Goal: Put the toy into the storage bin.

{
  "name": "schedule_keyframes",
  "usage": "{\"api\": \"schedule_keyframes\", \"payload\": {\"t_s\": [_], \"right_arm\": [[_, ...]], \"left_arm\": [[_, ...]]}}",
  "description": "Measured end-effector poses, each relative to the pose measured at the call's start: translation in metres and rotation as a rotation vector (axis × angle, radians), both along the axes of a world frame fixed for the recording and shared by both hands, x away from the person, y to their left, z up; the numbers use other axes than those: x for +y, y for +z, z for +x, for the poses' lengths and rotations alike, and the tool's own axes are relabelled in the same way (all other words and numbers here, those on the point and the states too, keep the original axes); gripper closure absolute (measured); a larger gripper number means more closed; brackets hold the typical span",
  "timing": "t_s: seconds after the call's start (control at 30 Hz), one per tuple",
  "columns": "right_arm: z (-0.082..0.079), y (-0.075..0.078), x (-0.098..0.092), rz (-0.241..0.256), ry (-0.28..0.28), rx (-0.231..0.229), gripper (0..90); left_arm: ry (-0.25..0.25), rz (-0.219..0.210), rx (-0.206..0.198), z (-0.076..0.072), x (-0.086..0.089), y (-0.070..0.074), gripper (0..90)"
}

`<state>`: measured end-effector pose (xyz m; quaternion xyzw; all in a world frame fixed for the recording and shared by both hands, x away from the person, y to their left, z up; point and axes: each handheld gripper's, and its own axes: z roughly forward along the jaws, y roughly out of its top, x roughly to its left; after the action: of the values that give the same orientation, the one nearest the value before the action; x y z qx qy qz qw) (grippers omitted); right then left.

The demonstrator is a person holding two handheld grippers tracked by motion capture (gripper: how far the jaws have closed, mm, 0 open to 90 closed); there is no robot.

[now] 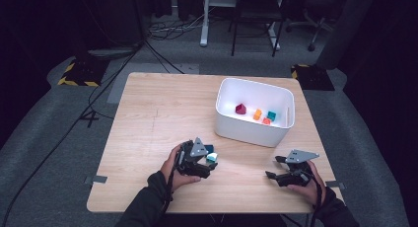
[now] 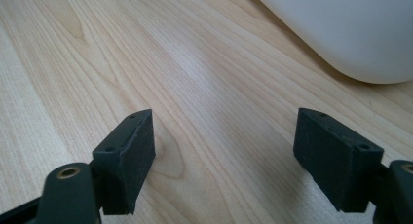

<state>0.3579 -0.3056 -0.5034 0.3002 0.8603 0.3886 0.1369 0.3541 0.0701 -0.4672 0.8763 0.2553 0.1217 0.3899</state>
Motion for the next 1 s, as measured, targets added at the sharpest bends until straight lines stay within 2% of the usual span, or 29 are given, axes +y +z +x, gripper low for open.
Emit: {"api": "schedule_keyframes", "payload": {"t_s": [0.07, 0.2, 0.27, 0.33, 0.37, 0.43, 0.5, 0.6, 0.63, 0.7, 0.73, 0.8, 0.9, 0.97, 1.0], "right_arm": [[0.000, 0.000, 0.000, 0.000, 0.000, 0.000, 23.3], [0.000, 0.000, 0.000, 0.000, 0.000, 0.000, 23.3], [0.000, 0.000, 0.000, 0.000, 0.000, 0.000, 23.3], [0.000, 0.000, 0.000, 0.000, 0.000, 0.000, 23.3], [0.000, 0.000, 0.000, 0.000, 0.000, 0.000, 23.3], [0.000, 0.000, 0.000, 0.000, -0.001, 0.000, 23.3], [0.000, 0.000, 0.000, 0.000, 0.000, 0.000, 23.3], [0.000, 0.000, 0.000, 0.000, 0.000, 0.000, 23.3], [0.000, 0.000, 0.000, 0.000, 0.000, 0.000, 23.3], [0.000, 0.000, 0.000, 0.000, 0.000, 0.000, 23.3], [0.000, 0.000, 0.000, 0.000, 0.000, 0.000, 23.3], [0.000, 0.000, 0.000, 0.000, 0.000, 0.000, 23.3], [0.000, 0.000, 0.000, 0.000, 0.000, 0.000, 23.3], [0.000, 0.000, 0.000, 0.000, 0.000, 0.000, 23.3], [0.000, 0.000, 0.000, 0.000, 0.000, 0.000, 23.3]], "left_arm": [[-0.020, 0.006, 0.009, -0.002, -0.003, -0.004, 25.0], [-0.029, 0.024, 0.022, -0.003, -0.009, -0.011, 25.8], [-0.030, 0.019, 0.028, -0.002, -0.011, -0.015, 26.7], [-0.030, 0.037, 0.044, 0.000, -0.012, -0.020, 27.2], [-0.027, 0.034, 0.040, 0.001, -0.013, -0.022, 27.5], [-0.030, 0.056, 0.041, 0.002, -0.014, -0.025, 29.1], [-0.026, 0.061, 0.037, 0.003, -0.016, -0.026, 29.6], [-0.022, 0.044, 0.044, 0.005, -0.019, -0.028, 32.4], [-0.018, 0.056, 0.041, 0.006, -0.020, -0.028, 33.5], [-0.017, 0.053, 0.049, 0.007, -0.021, -0.029, 35.7], [-0.012, 0.058, 0.037, 0.008, -0.022, -0.030, 36.6], [-0.002, 0.050, 0.048, 0.008, -0.023, -0.030, 41.7], [0.013, 0.053, 0.035, 0.009, -0.024, -0.031, 46.8], [0.005, 0.046, 0.049, 0.010, -0.023, -0.031, 51.1], [0.010, 0.047, 0.039, 0.010, -0.023, -0.031, 54.1]]}}
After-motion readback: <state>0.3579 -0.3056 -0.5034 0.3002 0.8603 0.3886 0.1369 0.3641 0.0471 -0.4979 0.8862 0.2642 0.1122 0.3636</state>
